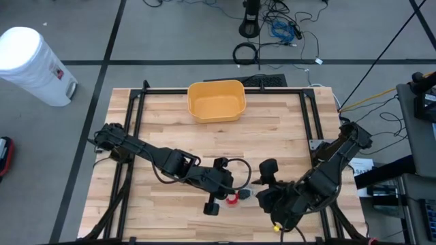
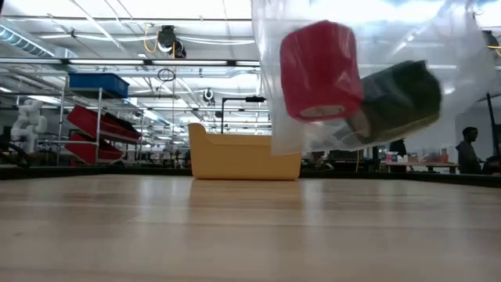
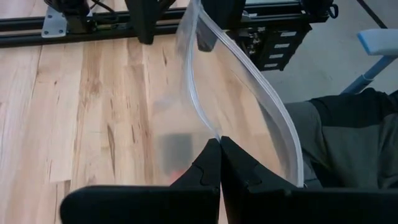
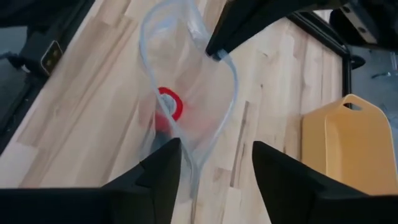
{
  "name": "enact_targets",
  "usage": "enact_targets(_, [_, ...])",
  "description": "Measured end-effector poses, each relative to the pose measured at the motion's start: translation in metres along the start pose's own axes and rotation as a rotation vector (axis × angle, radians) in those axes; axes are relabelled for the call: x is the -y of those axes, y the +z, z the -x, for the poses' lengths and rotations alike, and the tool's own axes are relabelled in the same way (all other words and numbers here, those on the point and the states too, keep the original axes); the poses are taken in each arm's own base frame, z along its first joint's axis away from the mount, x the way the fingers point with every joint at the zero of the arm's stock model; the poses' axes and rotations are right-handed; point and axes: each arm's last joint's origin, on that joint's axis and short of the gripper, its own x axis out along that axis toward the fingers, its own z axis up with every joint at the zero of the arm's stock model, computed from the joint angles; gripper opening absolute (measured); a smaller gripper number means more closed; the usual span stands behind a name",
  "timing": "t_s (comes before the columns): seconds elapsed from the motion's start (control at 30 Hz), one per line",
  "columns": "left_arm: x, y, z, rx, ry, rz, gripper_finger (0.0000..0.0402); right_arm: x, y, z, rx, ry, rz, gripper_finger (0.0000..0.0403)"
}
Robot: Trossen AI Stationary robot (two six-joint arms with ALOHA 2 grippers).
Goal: Roll bandage
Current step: Close the transparent zip bag
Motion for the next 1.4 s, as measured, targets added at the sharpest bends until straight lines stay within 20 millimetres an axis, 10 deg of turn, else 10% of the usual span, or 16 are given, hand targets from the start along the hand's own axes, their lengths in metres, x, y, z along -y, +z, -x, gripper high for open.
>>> enact_targets(0.67, [0.001, 0.000, 0.000, 0.002, -0.003, -0.012, 0.0005, 0.001, 0.006, -0.002, 0.039, 0.034, -0.030, 0.0006])
enact_targets(1.1, [0.047, -0.008, 0.007, 0.021, -0.039, -0.022, 0.0210, -0.010, -0.013, -0.025, -0.046, -0.022, -0.100, 0.0001])
enact_targets(1.4, [0.081, -0.050, 0.000, -0.074, 0.377, 0.074, 0.0242, -0.016, -0.016, -0.021, -0.041, -0.007, -0.114, 0.0000])
